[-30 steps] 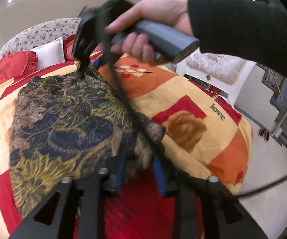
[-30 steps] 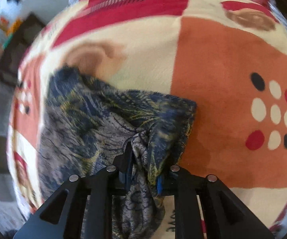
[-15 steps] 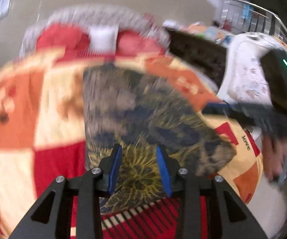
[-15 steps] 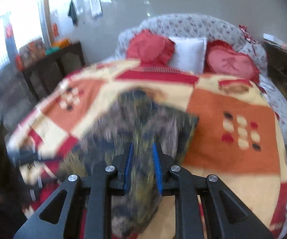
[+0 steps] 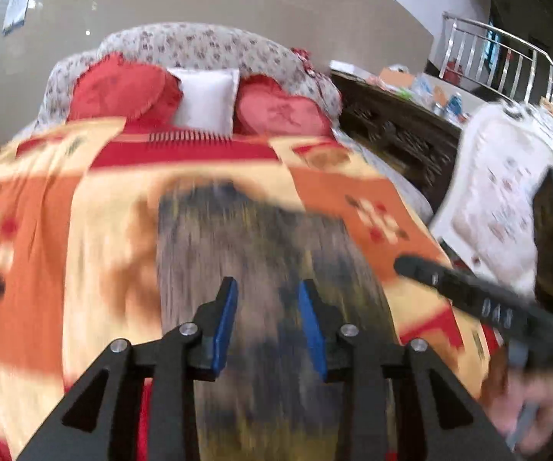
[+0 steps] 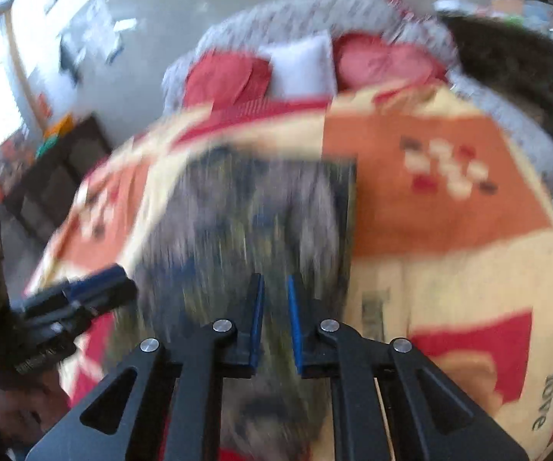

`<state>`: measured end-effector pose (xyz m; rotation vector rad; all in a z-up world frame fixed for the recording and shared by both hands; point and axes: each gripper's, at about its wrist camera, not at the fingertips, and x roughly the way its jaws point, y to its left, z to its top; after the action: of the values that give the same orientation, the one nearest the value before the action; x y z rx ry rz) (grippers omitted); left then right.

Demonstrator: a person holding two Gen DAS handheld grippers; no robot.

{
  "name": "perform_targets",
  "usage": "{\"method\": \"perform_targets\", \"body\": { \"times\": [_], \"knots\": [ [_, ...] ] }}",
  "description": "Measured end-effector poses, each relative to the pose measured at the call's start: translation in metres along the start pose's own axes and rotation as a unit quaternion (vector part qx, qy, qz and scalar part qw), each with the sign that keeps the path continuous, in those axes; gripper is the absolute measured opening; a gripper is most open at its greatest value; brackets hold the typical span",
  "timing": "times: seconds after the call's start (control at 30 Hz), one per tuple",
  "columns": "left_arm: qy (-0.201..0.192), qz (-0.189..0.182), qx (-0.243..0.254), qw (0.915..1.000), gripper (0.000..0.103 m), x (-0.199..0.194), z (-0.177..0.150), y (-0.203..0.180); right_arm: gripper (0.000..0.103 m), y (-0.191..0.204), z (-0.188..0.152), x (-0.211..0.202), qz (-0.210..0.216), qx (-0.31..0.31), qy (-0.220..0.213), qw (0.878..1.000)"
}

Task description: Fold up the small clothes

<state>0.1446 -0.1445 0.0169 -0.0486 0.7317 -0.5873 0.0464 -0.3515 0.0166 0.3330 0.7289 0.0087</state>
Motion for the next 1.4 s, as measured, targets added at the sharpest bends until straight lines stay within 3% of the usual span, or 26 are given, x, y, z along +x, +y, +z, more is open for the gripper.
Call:
{"method": "perform_targets", "body": {
  "times": [0.1, 0.23, 0.3, 0.33, 0.4, 0.6, 0.77, 0.87, 0.93, 1.07, 1.17, 1.3, 1.4],
  "knots": [
    [0.02, 0.021, -0.034, 0.999, 0.046, 0.047, 0.034, 0.008, 0.029, 0.008, 0.028, 0.032, -0.025, 0.032, -0.008, 0.999],
    [0.09, 0.058, -0.064, 0.9923, 0.046, 0.114, 0.043, 0.026, 0.029, 0.007, 0.045, 0.093, -0.079, 0.044, 0.021, 0.996],
    [0.083, 0.064, -0.046, 0.9934, 0.047, 0.126, 0.037, 0.024, 0.029, 0.005, 0.045, 0.119, -0.103, 0.027, 0.037, 0.994],
    [0.076, 0.069, -0.032, 0.9942, 0.053, 0.128, 0.033, 0.019, 0.029, 0.003, 0.045, 0.124, -0.106, 0.016, 0.039, 0.994],
    [0.064, 0.078, -0.009, 0.9949, 0.056, 0.131, 0.024, 0.012, 0.029, -0.001, 0.038, 0.132, -0.105, 0.004, 0.039, 0.994],
    [0.05, 0.062, -0.021, 0.9966, 0.059, 0.136, 0.014, 0.019, 0.029, -0.016, 0.025, 0.134, -0.076, 0.024, 0.023, 0.997],
    [0.055, 0.065, -0.016, 0.9962, 0.061, 0.135, 0.016, 0.014, 0.029, -0.014, 0.026, 0.138, -0.085, 0.016, 0.028, 0.996],
    [0.062, 0.087, 0.007, 0.9943, 0.062, 0.131, 0.019, 0.004, 0.029, -0.013, 0.026, 0.135, -0.088, 0.017, 0.024, 0.996],
    [0.066, 0.095, 0.024, 0.993, 0.062, 0.118, 0.023, -0.003, 0.029, -0.014, 0.028, 0.127, -0.087, 0.024, 0.027, 0.996],
    [0.029, 0.119, 0.042, 0.9916, 0.062, 0.067, 0.014, -0.007, 0.03, -0.007, 0.021, 0.084, -0.095, 0.037, 0.012, 0.995],
    [0.027, 0.141, 0.046, 0.9886, 0.062, 0.037, -0.003, -0.002, 0.03, 0.011, -0.002, 0.044, -0.112, 0.005, -0.005, 0.994],
    [0.035, 0.164, 0.027, 0.9855, 0.062, 0.014, -0.018, 0.011, 0.034, 0.041, -0.048, 0.011, -0.073, -0.061, -0.005, 0.995],
    [0.041, 0.173, 0.021, 0.9839, 0.062, 0.007, -0.022, 0.014, 0.041, 0.054, -0.088, 0.012, -0.069, -0.114, 0.012, 0.991]
  ]
}}
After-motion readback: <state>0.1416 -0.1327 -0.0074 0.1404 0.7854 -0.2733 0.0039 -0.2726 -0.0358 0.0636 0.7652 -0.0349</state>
